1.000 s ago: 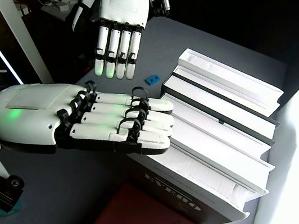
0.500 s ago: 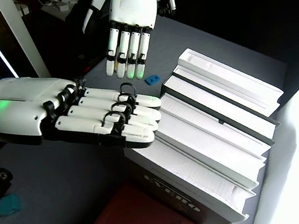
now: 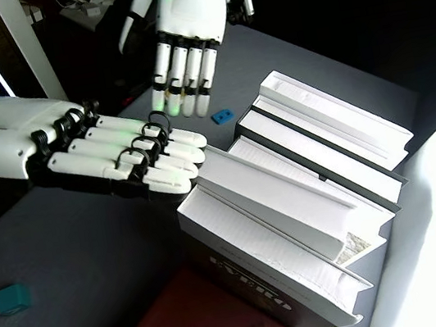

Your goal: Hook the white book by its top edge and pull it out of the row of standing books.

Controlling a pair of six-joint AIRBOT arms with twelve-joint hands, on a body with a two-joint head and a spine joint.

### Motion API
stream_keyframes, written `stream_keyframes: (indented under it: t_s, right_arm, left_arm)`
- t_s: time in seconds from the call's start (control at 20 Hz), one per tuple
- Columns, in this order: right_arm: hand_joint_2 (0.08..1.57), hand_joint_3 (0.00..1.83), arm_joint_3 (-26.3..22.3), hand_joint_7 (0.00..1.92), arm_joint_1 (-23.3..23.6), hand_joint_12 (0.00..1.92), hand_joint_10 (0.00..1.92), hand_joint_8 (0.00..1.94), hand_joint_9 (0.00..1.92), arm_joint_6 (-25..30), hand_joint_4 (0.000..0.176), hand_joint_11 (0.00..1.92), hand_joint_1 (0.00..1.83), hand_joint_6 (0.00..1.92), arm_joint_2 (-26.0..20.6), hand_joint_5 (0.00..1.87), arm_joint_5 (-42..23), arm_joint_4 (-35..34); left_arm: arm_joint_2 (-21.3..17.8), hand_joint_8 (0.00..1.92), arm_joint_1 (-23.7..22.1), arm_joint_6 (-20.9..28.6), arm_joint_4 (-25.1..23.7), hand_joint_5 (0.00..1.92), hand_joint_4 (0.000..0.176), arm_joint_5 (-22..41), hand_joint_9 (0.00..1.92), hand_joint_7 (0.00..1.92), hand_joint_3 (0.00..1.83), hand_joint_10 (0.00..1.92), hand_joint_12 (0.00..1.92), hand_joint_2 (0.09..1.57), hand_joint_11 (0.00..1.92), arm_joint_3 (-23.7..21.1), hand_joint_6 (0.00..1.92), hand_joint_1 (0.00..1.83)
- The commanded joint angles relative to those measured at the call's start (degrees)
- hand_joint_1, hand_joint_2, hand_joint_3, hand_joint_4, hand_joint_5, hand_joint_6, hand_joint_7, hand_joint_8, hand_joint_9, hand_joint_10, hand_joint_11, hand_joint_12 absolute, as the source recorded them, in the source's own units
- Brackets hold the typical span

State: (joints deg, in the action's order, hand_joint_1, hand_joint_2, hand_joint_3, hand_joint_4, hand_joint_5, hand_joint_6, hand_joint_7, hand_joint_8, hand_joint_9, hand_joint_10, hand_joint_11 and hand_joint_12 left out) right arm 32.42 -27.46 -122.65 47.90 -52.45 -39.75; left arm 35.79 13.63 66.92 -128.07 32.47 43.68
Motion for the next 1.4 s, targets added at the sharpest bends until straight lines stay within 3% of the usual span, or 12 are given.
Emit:
stream_keyframes:
  t_s: [0.0,0.55,1.35]
  right_arm:
    - [1.13,0.0,-0.42,0.02,-0.04,0.0,0.0,0.0,0.0,-0.4,0.0,0.0,0.0,0.0,-0.53,0.04,-2.24,1.02]
    - [1.14,0.0,-7.07,0.04,-1.88,0.0,0.0,0.0,0.0,-2.89,0.0,0.0,0.0,0.0,-5.32,0.06,-1.19,1.02]
    - [1.14,0.0,-10.34,0.11,-5.24,0.01,0.01,0.01,0.06,-5.86,0.0,0.01,0.0,0.01,-6.47,0.13,-0.92,1.02]
  left_arm:
    - [-0.03,0.0,-0.53,-0.15,2.36,0.0,0.0,-2.55,0.0,0.01,0.01,0.0,0.0,1.21,0.0,0.13,0.0,0.0]
    - [-0.03,0.0,-0.58,-0.15,2.4,0.0,0.0,-2.53,0.0,0.01,0.0,0.0,0.0,1.2,0.0,0.17,0.0,0.0]
    - [-0.03,0.0,-0.48,-0.14,2.45,0.0,0.0,-2.83,0.0,0.0,0.0,0.0,0.0,1.19,0.0,0.07,0.0,0.0]
